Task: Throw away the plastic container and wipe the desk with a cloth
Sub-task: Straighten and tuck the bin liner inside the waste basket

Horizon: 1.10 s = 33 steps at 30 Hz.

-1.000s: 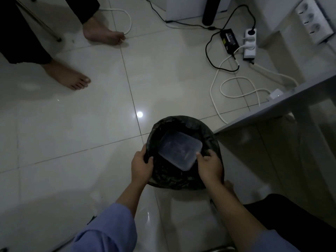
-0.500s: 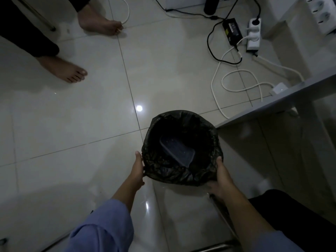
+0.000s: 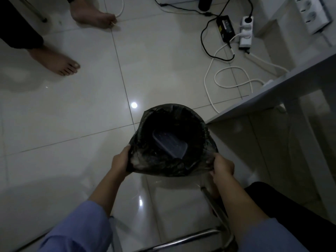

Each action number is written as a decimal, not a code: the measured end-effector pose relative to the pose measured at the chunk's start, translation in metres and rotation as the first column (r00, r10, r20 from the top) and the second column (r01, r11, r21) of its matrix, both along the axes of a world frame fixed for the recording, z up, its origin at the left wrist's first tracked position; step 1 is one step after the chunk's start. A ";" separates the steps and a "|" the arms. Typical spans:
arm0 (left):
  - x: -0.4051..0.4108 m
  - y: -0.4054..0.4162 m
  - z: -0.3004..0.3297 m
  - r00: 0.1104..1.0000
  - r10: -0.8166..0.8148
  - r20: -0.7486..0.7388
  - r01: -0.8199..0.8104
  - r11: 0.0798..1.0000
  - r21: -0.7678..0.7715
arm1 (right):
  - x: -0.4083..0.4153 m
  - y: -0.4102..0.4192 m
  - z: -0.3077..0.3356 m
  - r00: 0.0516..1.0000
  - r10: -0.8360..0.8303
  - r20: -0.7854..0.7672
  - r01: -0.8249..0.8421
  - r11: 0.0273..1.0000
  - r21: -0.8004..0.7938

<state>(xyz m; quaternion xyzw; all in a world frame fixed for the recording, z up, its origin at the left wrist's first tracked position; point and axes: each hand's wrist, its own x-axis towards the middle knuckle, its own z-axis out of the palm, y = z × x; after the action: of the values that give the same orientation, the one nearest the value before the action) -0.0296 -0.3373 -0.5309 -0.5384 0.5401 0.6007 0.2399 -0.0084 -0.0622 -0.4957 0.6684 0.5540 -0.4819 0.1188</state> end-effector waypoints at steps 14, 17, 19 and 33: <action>-0.065 -0.008 0.065 0.952 -0.116 -0.284 0.196 0.943 0.270 | -0.014 -0.003 0.020 0.951 -0.121 -0.283 0.106 0.992 -0.067; -0.079 0.004 0.060 0.877 -0.139 -0.460 0.202 0.975 0.090 | -0.019 -0.004 0.029 0.906 -0.138 -0.399 0.079 0.984 -0.160; -0.085 0.014 0.065 0.822 -0.114 -0.557 0.142 0.990 0.006 | -0.020 -0.002 0.035 0.885 -0.146 -0.441 0.070 0.980 -0.184; -0.062 -0.017 0.069 0.858 0.098 -0.505 -0.202 0.967 -0.156 | -0.006 0.016 0.022 0.988 0.112 -0.110 -0.092 0.981 0.169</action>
<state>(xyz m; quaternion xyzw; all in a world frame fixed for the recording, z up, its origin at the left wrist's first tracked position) -0.0911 -0.3547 -0.4616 -0.4295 0.5979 0.6767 -0.0099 -0.0140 -0.0465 -0.4737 0.6166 0.6313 -0.4671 0.0551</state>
